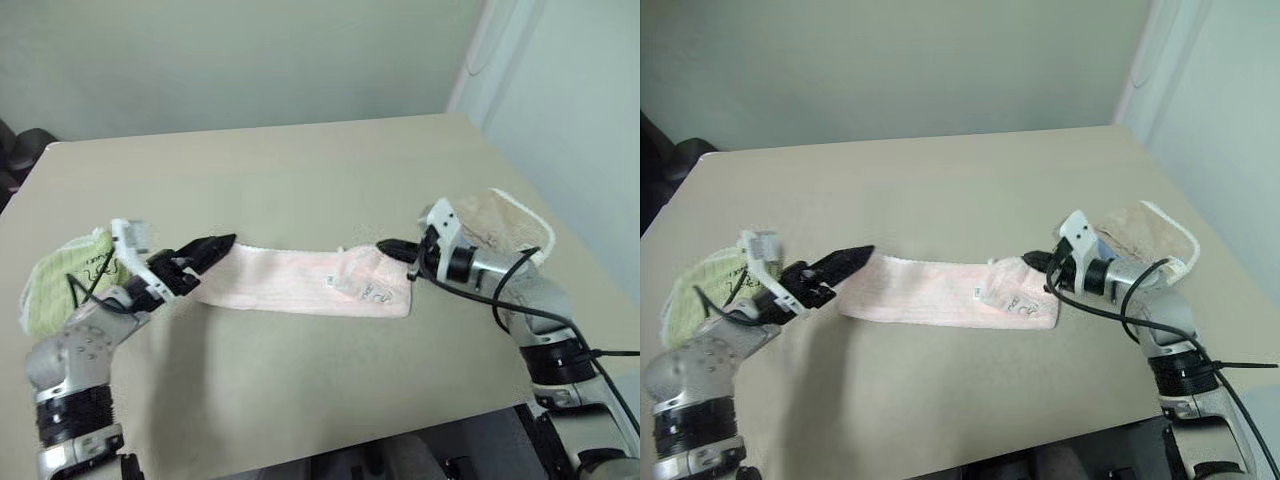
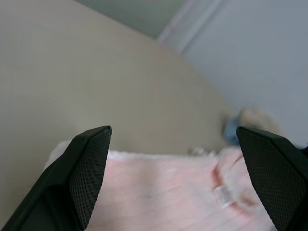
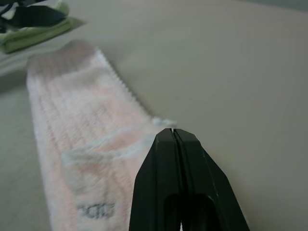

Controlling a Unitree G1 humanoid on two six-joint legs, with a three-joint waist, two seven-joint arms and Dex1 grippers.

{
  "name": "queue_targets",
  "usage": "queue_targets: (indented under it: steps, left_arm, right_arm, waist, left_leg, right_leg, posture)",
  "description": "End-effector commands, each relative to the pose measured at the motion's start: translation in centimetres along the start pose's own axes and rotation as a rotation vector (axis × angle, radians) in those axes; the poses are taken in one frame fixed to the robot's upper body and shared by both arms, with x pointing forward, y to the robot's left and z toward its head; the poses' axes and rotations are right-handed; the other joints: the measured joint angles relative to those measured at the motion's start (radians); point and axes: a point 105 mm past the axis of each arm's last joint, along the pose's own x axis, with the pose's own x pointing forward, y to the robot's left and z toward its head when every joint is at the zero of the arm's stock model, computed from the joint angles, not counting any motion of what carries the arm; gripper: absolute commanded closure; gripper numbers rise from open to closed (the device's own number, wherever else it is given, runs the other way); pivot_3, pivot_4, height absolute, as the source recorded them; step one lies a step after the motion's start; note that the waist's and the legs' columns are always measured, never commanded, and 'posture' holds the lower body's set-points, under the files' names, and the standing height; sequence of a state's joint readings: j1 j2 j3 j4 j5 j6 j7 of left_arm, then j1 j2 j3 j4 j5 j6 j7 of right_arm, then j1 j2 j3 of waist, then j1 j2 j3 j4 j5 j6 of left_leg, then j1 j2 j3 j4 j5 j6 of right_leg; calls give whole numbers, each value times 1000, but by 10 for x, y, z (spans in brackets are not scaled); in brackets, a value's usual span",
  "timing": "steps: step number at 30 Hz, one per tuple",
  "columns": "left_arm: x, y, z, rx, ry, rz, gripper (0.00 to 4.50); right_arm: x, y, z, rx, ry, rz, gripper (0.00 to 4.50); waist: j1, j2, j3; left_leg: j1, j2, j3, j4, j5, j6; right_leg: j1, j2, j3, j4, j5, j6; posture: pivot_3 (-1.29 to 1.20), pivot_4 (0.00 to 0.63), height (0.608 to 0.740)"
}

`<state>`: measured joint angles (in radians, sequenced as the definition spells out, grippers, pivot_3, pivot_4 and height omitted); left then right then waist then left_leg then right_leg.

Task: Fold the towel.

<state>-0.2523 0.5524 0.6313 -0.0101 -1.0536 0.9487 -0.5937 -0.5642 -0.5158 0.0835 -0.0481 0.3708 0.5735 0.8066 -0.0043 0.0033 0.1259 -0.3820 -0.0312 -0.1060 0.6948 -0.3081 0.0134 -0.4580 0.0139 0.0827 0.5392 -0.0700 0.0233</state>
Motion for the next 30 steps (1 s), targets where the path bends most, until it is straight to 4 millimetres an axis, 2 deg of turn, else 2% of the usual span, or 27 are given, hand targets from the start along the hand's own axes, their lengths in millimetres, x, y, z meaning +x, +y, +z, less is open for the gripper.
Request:
queue_targets:
  steps: [1, 5, 8, 13, 18, 25, 30]
  left_arm:
    - [-12, -15, 5, -51, -35, 0, 0]
    - [-20, -19, -7, -113, -22, 112, 0]
    - [-28, -4, -21, -180, -16, 321, 0]
    - [-49, -12, -30, -239, -20, 431, 0]
    - [-70, 1, -36, -310, -32, 555, 0]
    - [-54, 18, -43, -381, -4, 583, 0]
    - [-31, 34, -49, -495, 5, 566, 0]
  right_arm:
    - [-5, -9, 13, -43, -38, -22, 4437]
    - [-4, -13, 10, -60, -28, -18, 4437]
    - [0, -15, 9, -65, -27, -12, 4437]
    - [7, -14, 3, -65, -19, 16, 4437]
    - [17, -13, -4, -71, -6, 44, 4437]
    - [28, -9, 0, -69, -27, 59, 4437]
    - [25, -10, 2, -65, -47, 31, 4437]
  waist:
    - [0, 0, 0]
    - [4, 0, 0]
    - [2, 0, 1]
    - [-7, -2, 4]
    - [-12, 1, 7]
    - [-9, 1, 8]
    - [-7, 1, 8]
  left_leg:
    - [0, 0, 0, 0, 0, 0]
    - [1, 0, 0, -1, 0, -1]
    - [1, -1, 0, -1, 1, -3]
    - [6, 0, 1, -3, 0, -7]
    - [14, 0, 1, -8, -1, -10]
    - [16, 0, 0, -13, 0, -12]
    - [17, -1, 0, -12, 2, -10]
  right_leg:
    - [0, 0, 0, 0, 0, 0]
    - [0, 0, 0, 0, -1, 1]
    - [1, 0, 0, 0, -1, 1]
    - [4, 2, 0, 0, -1, 0]
    - [8, 2, 1, 0, -2, -1]
    - [9, 2, 1, 1, -2, -3]
    - [9, 2, 0, 1, -1, -5]
  posture:
    - [0, 150, 740]
    - [0, 150, 740]
    - [0, 150, 740]
    - [0, 150, 740]
    - [0, 150, 740]
    - [0, 150, 740]
    - [0, 150, 740]
